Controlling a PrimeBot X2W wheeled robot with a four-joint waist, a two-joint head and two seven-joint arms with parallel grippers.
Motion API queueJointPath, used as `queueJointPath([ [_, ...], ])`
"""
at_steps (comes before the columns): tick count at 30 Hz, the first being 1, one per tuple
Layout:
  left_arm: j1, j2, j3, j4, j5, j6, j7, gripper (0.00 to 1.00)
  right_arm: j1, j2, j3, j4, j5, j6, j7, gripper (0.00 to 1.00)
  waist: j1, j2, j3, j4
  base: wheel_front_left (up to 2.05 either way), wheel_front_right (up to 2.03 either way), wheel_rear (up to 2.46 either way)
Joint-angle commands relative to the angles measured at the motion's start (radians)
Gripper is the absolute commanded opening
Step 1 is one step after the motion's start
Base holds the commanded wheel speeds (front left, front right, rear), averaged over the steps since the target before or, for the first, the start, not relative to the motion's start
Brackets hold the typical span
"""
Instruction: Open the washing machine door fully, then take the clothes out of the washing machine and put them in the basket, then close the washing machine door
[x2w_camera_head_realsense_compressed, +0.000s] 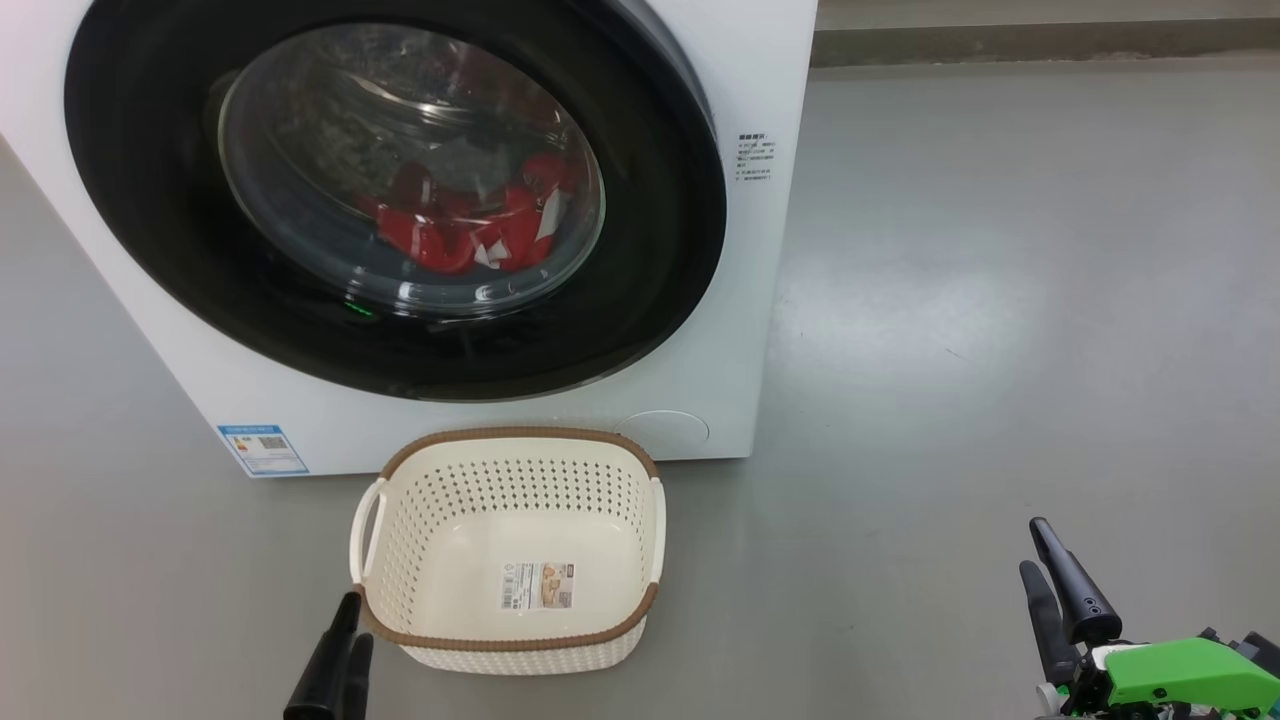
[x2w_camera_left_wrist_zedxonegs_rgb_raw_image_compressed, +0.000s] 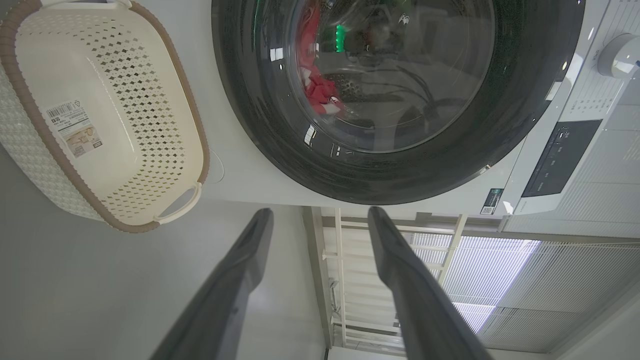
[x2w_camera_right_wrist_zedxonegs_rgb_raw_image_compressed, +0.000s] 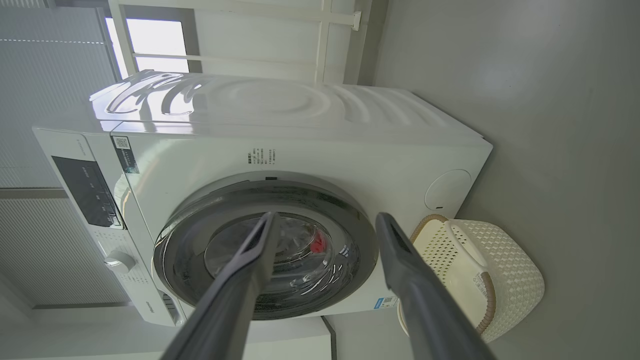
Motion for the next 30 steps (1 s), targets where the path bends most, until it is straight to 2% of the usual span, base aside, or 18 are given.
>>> queueJointPath([
  [1,-0.041,0.013,-0.007,-0.021,0.004,-0.001,-0.013,1.0,-0.047,-0.013,0.013,-0.028,-0.008,0.0,-0.013,1.0,0.0002,-0.0001,0.001,0.0,0.0,0.0,0.0],
  [11,-0.068,0.021,-0.037,-0.014,0.056,-0.001,-0.045,1.0,-0.073,-0.02,0.046,-0.019,-0.075,0.0,-0.043,1.0,-0.0002,-0.0001,0.003,-0.001,0.0,0.0,0.0],
  [30,-0.116,0.017,-0.051,-0.013,0.316,0.015,-0.101,1.0,-0.124,-0.019,0.086,-0.005,-0.337,0.0,-0.099,1.0,-0.0003,-0.0001,0.014,-0.006,0.0,0.0,0.0],
])
